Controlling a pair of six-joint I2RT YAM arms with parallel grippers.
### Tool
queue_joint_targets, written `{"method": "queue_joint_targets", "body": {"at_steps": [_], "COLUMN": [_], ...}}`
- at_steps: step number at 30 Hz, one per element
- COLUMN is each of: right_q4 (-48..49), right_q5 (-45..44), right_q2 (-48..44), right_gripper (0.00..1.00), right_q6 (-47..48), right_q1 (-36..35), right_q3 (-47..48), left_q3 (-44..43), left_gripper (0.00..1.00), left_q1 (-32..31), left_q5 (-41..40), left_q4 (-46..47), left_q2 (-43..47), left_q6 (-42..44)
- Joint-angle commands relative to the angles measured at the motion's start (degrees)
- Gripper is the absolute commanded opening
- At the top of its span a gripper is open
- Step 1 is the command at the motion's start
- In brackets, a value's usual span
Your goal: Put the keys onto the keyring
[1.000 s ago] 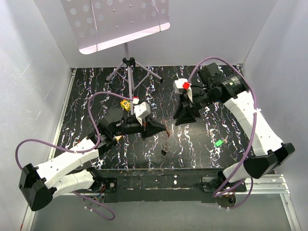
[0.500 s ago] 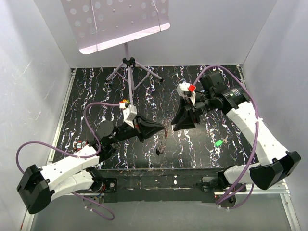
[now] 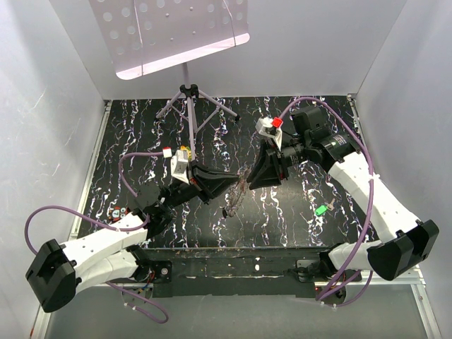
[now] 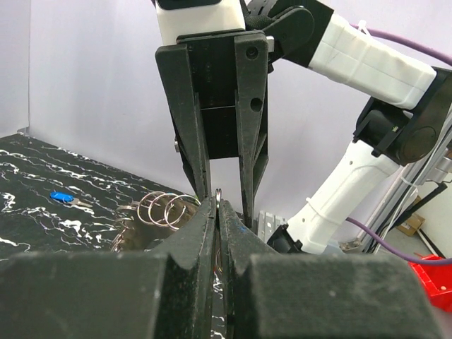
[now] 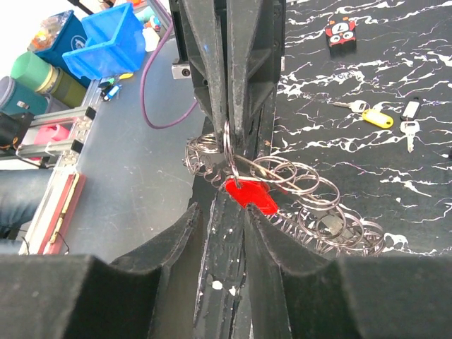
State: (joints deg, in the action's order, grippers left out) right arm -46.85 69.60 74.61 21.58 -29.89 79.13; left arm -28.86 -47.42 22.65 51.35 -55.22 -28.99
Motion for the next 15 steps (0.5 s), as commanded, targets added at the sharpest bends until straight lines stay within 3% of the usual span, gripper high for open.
{"method": "queue_joint_targets", "body": {"at_steps": [1, 15], "right_q4": [5.5, 8.5], "right_q5": [2.1, 3.3], "right_q2": [-1.0, 0.8], "right_gripper": [0.36, 0.35], "right_q6": [-5.1, -9.5], "right_q1": [0.1, -0.1], "right_q3": [0.9, 2.3], "left_q3": [-0.5, -0.9], "left_gripper": [0.00, 0.00], "left_q1": [0.2, 0.1], "left_q5": [-1.9, -1.9], "left_q4": [3.7, 4.3], "left_q2": [0.2, -0.4], "left_q6": [-0.9, -1.2]}}
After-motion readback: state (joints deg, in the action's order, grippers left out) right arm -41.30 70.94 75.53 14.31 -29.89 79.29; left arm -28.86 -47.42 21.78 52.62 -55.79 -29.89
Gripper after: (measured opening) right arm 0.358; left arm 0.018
